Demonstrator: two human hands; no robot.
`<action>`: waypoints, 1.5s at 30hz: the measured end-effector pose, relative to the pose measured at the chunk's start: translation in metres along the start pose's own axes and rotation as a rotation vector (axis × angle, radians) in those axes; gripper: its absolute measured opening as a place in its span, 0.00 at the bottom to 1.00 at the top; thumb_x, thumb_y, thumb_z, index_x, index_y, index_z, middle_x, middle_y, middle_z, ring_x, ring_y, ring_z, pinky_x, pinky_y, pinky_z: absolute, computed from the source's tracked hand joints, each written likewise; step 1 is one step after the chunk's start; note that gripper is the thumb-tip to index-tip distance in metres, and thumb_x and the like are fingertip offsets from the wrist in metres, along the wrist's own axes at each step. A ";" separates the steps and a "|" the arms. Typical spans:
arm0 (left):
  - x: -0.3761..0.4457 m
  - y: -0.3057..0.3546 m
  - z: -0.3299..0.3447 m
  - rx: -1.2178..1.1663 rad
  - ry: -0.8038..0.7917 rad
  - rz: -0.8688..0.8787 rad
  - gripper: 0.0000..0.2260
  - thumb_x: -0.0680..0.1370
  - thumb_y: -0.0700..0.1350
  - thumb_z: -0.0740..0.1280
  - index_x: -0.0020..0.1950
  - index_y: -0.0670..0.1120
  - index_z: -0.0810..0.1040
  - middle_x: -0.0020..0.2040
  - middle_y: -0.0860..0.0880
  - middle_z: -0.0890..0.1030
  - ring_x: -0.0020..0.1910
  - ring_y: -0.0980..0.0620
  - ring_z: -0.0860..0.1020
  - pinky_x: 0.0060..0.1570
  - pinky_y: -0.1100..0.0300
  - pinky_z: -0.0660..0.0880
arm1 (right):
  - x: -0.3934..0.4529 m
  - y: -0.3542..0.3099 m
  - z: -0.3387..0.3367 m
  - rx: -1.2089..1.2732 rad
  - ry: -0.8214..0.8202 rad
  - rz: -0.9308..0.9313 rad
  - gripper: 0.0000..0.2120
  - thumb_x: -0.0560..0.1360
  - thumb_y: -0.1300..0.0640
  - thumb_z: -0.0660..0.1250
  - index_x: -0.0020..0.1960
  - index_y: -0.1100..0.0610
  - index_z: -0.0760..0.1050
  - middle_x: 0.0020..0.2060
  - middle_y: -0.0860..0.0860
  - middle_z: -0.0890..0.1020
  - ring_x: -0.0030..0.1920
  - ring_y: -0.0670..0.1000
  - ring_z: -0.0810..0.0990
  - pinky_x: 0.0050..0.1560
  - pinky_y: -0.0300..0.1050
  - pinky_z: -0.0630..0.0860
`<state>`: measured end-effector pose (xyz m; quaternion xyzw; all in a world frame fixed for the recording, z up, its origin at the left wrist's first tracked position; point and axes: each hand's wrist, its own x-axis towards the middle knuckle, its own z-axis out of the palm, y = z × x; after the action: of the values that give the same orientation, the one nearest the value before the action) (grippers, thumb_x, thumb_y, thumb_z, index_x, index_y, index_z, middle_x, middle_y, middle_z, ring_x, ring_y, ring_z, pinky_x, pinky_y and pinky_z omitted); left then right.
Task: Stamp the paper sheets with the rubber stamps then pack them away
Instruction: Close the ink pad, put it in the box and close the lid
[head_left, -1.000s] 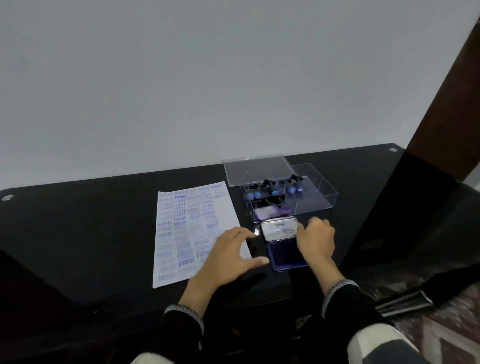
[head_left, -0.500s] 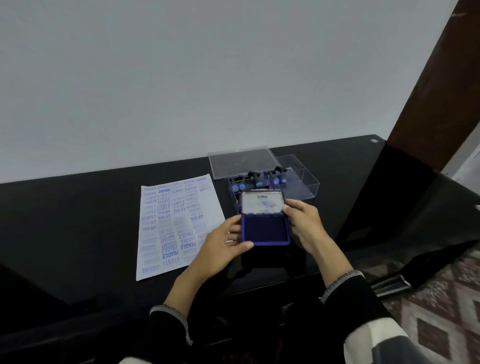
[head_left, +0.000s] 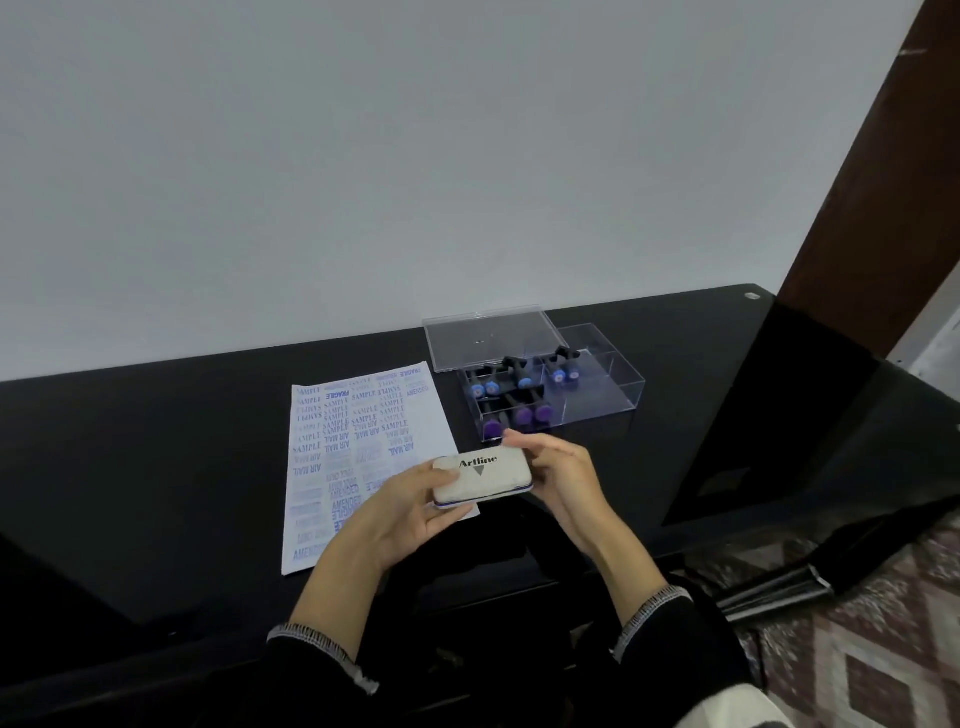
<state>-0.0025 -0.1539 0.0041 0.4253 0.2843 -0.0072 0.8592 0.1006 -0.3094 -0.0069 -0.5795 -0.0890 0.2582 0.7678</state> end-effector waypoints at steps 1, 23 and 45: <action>0.003 -0.002 0.004 0.035 0.003 0.031 0.13 0.77 0.36 0.66 0.62 0.40 0.76 0.59 0.40 0.80 0.51 0.47 0.81 0.43 0.57 0.82 | 0.000 -0.001 -0.002 0.029 0.018 0.021 0.15 0.76 0.70 0.56 0.53 0.62 0.79 0.50 0.57 0.83 0.50 0.54 0.82 0.42 0.45 0.79; 0.105 -0.018 0.001 1.198 0.211 0.907 0.18 0.76 0.54 0.68 0.66 0.58 0.72 0.66 0.66 0.68 0.66 0.66 0.66 0.65 0.66 0.62 | 0.114 -0.078 -0.077 -0.876 0.553 -0.282 0.11 0.77 0.62 0.63 0.60 0.58 0.72 0.56 0.56 0.72 0.54 0.55 0.76 0.42 0.39 0.70; 0.107 -0.021 0.001 1.195 0.240 0.909 0.17 0.78 0.52 0.67 0.67 0.59 0.71 0.67 0.67 0.67 0.65 0.68 0.66 0.61 0.70 0.61 | 0.119 -0.063 -0.060 -1.761 0.414 0.111 0.25 0.78 0.45 0.47 0.56 0.59 0.77 0.57 0.58 0.78 0.68 0.59 0.59 0.65 0.60 0.53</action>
<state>0.0825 -0.1435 -0.0632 0.8915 0.1204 0.2410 0.3642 0.2465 -0.3132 0.0141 -0.9954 -0.0863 0.0240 0.0341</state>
